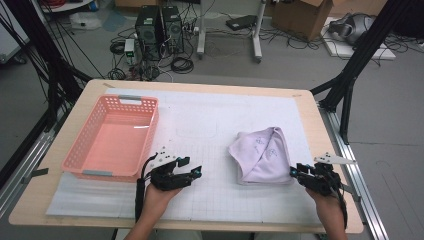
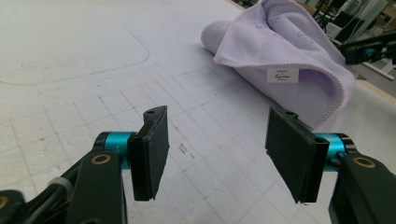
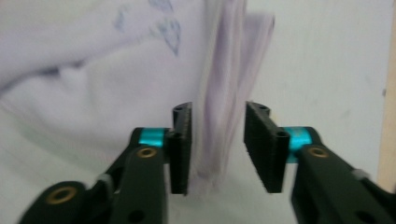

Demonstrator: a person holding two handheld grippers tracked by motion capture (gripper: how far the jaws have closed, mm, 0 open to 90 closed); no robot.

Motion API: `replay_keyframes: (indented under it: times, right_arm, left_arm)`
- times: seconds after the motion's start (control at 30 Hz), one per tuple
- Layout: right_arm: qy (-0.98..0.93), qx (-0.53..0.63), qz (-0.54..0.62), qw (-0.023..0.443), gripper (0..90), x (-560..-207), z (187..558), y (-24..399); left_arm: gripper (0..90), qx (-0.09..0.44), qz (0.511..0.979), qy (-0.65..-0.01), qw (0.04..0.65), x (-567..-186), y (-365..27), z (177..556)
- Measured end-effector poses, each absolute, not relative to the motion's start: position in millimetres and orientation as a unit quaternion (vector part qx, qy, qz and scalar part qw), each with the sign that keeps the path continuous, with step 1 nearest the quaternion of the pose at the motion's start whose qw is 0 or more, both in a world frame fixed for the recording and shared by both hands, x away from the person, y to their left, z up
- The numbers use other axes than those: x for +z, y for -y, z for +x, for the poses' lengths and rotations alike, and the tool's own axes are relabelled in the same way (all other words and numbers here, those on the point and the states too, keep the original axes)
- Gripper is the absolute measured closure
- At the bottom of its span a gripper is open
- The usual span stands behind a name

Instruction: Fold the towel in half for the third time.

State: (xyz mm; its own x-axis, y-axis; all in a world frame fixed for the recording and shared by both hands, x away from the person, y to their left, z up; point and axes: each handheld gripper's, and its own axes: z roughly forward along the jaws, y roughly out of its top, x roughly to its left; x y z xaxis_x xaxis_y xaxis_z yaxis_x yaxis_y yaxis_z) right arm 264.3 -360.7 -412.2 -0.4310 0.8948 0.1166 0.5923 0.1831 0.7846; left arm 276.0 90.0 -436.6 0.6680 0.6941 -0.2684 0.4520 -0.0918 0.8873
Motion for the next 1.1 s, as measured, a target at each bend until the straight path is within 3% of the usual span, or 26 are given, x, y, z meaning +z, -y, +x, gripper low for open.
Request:
replay_keyframes:
  times: [0.07,0.13,0.17,0.23,0.27,0.37,0.47,0.57,0.8,1.0,1.1]
  right_arm:
    - [-0.744,0.404,0.497,0.191,50.4,-412.6,266.9,355.5]
    - [-0.749,0.393,0.501,0.184,51.9,-421.0,272.9,350.7]
    - [-0.752,0.387,0.503,0.18,57.7,-426.0,276.1,349.5]
    - [-0.764,0.374,0.5,0.164,77.9,-431.6,278.5,349.6]
    - [-0.768,0.366,0.501,0.159,80.1,-432.1,278.1,349.5]
    - [-0.775,0.349,0.503,0.155,79.9,-429.5,273.5,350.5]
    - [-0.774,0.336,0.508,0.174,64.4,-424.1,270.0,352.4]
    - [-0.757,0.369,0.506,0.185,57.1,-414.4,271.2,350.7]
    - [-0.769,0.422,0.447,0.174,52.7,-397.5,302.4,309.1]
    - [-0.793,0.403,0.429,0.153,55.1,-401.2,338.5,273.1]
    - [-0.814,0.383,0.42,0.122,73.5,-412.4,349.6,266.9]
  left_arm:
    - [39.8,0.11,0.73,-0.392,0.549,-437.3,-90.0,276.1]
    - [39.8,0.109,0.73,-0.394,0.548,-437.6,-90.0,276.1]
    - [39.8,0.11,0.73,-0.393,0.548,-437.5,-90.1,276.0]
    - [39.8,0.11,0.729,-0.394,0.55,-437.3,-90.2,275.6]
    - [39.8,0.111,0.729,-0.393,0.549,-437.3,-90.4,275.5]
    - [39.8,0.112,0.73,-0.393,0.547,-437.5,-91.1,275.9]
    - [39.8,0.115,0.728,-0.394,0.548,-437.1,-92.2,275.7]
    - [39.8,0.115,0.728,-0.396,0.549,-437.0,-93.2,275.8]
    - [39.8,0.116,0.727,-0.397,0.548,-437.1,-95.1,275.9]
    - [39.8,0.115,0.73,-0.395,0.545,-438.4,-94.8,275.9]
    - [39.8,0.113,0.732,-0.396,0.543,-439.7,-93.1,275.3]
